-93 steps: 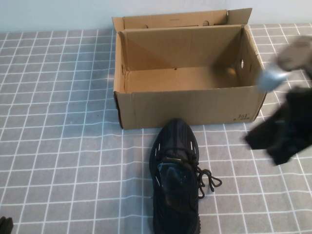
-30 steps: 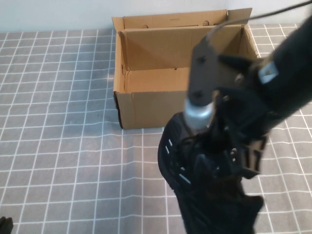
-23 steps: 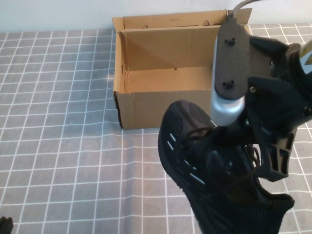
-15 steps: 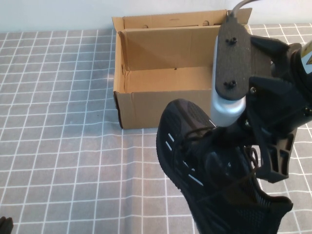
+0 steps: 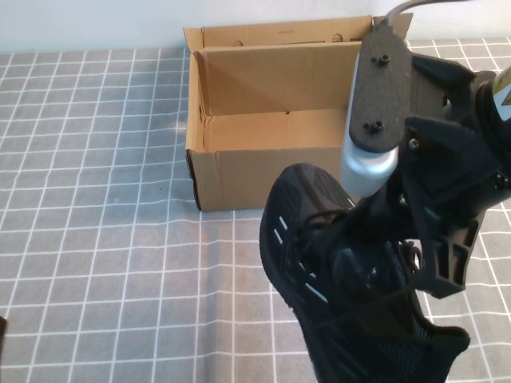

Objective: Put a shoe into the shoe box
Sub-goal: Pick up the shoe from the table, then hand over the shoe

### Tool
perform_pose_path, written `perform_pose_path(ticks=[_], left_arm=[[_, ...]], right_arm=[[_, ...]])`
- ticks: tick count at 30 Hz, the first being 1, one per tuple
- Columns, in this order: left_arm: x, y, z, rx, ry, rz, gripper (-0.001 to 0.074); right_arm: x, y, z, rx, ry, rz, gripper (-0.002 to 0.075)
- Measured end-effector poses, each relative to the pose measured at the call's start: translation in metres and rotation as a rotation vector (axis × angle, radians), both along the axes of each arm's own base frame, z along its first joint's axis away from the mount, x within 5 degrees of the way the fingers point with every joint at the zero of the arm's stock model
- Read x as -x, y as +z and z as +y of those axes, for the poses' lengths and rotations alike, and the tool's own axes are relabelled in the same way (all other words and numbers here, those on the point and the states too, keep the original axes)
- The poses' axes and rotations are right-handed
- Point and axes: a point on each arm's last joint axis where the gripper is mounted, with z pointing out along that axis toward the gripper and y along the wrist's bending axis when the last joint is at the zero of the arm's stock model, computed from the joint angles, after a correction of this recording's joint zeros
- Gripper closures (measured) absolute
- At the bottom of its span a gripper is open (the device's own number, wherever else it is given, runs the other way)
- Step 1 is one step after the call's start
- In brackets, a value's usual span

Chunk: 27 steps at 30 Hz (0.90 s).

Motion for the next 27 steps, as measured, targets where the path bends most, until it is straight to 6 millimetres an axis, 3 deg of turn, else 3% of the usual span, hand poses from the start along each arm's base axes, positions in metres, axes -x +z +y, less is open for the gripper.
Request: perform_pose_path(ticks=[5,9,15,23,27], left_arm=[[-0.001,0.009,0.005,0.15,0.049,-0.08,0.0734],[0.0,0.008,0.001,0.174,0.01,-0.028,0.0735],[0.002,0.045,-0.013,0.09,-0.138,0.109,0.0736],[-0.052,0.094,-0.032,-0.245,-0.367,0.392,0.0736],[-0.082,0.116,-0.046,-0.363,-0.55,0.42,0.0736]], right_arm=[[0.0,0.0,0.0,-0.011,-0.037,0.025,0.0731],[0.0,0.0,0.0,-0.012,-0.041,0.027,0.0731],[-0.003,-0.002,-0.001,0.019,-0.04,0.004,0.0731],[-0.009,-0.002,-0.002,0.039,-0.044,-0.06,0.0731],[-0.013,-0.001,-0.003,0.041,-0.057,-0.106,0.0731]])
